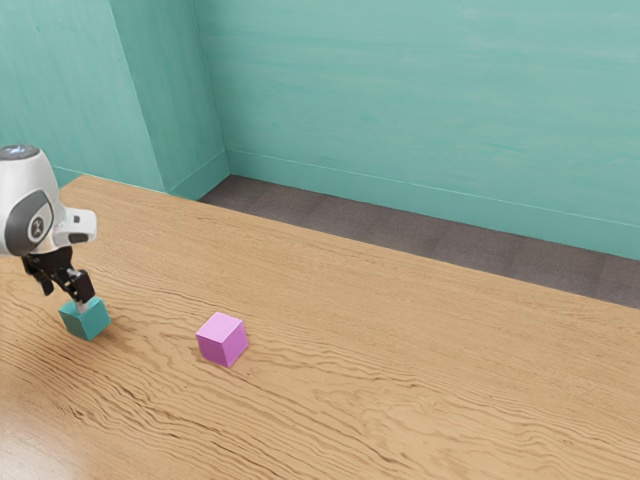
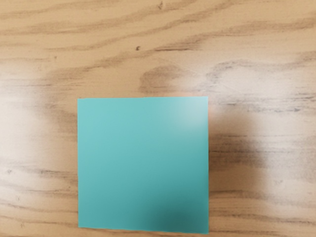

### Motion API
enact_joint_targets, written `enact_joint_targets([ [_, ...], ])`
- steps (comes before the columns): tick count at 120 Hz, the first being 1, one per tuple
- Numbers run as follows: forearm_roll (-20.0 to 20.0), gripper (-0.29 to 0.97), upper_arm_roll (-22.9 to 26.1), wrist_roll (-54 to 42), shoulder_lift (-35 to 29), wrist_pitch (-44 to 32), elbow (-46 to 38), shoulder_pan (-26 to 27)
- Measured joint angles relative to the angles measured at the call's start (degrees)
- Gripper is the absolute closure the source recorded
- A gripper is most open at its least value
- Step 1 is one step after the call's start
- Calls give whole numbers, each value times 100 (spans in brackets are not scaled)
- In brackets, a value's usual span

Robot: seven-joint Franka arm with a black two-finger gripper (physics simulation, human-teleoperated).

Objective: Pick up the blue block with one arm, and put the blue block on the pink block with one arm

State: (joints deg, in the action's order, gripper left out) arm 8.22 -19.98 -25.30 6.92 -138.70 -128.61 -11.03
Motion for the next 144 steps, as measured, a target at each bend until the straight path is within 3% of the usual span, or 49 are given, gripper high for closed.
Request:
enact_joint_targets([
  [144, -192, 0, 177, -320, 661, -111, 402, -100],
])
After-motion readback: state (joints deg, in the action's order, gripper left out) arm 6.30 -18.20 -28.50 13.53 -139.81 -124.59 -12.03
